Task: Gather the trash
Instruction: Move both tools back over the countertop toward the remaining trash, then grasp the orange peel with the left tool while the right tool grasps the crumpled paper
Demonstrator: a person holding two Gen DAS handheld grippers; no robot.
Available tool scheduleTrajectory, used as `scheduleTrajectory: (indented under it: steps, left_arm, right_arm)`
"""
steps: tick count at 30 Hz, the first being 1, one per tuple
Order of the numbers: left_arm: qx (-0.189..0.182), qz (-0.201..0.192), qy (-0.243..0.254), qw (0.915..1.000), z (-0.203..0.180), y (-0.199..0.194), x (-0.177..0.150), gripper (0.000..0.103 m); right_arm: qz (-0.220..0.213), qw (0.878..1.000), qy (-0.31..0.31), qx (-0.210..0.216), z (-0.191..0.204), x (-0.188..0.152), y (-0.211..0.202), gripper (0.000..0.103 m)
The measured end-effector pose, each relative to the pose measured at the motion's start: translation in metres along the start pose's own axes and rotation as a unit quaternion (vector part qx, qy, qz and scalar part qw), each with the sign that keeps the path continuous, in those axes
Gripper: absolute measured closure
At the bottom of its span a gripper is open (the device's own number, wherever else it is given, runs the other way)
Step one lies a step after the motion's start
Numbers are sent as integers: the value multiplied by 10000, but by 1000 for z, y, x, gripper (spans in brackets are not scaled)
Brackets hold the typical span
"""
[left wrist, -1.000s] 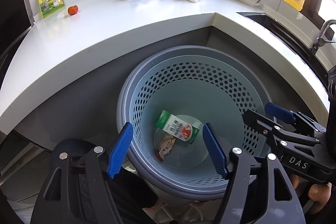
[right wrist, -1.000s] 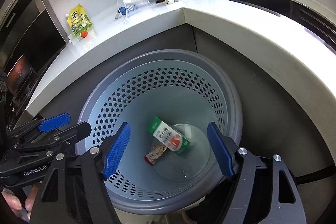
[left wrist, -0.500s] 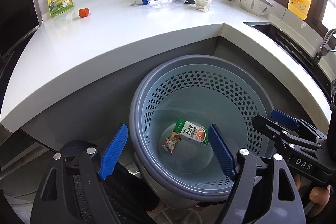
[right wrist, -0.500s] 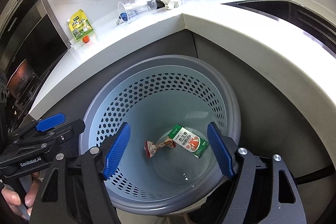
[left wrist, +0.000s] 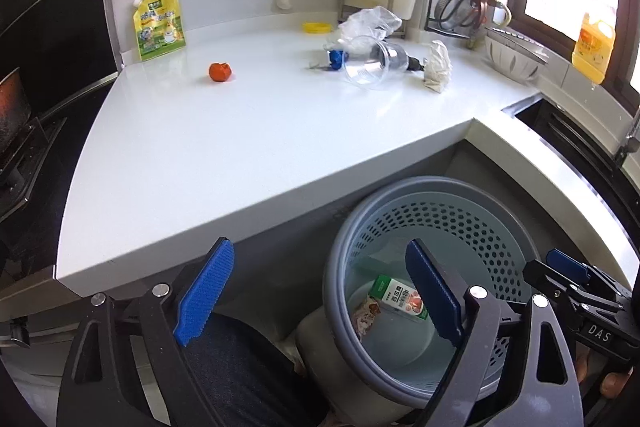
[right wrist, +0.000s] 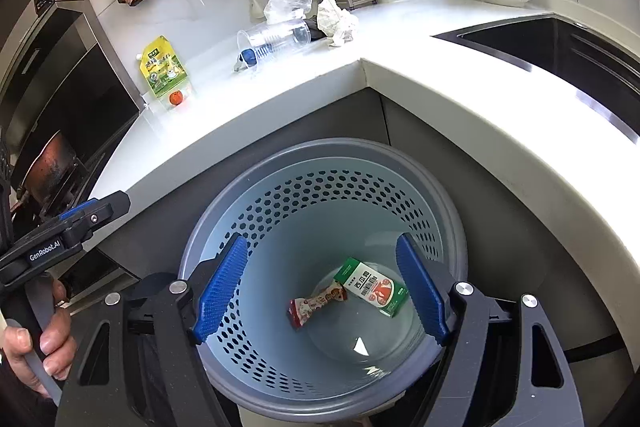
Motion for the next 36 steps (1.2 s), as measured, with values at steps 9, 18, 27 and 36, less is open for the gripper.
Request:
scheduleTrajectory:
  steps: [9,18,27,36]
  left_arm:
    - [457,-326,-413,9976,58,-4,47,11]
    - [757,-347,-817,9932,112,23,91,10]
    - [829,-125,-894,9925,140,77,125,10]
    - [834,172,-1000,9913,160,132,161,10]
  right_arm:
    - [-374,9993,57,59,13,49,-6,29]
    - [-569,9984,9,-29,13,104,3,26]
    - [-434,9987,-53,-276,11,144,38,26]
    - [-405,9986,-30,-340,7,179,68,26]
Point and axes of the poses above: each gripper's, at about its wrist camera, not at the fingertips, and y roughly the way its jaws point, z to its left, x to its top, the point moved 8 cm from there along y, roughly the way its jaws point, and after that the axes turned 6 degrees about y, right-handed, at the moved point
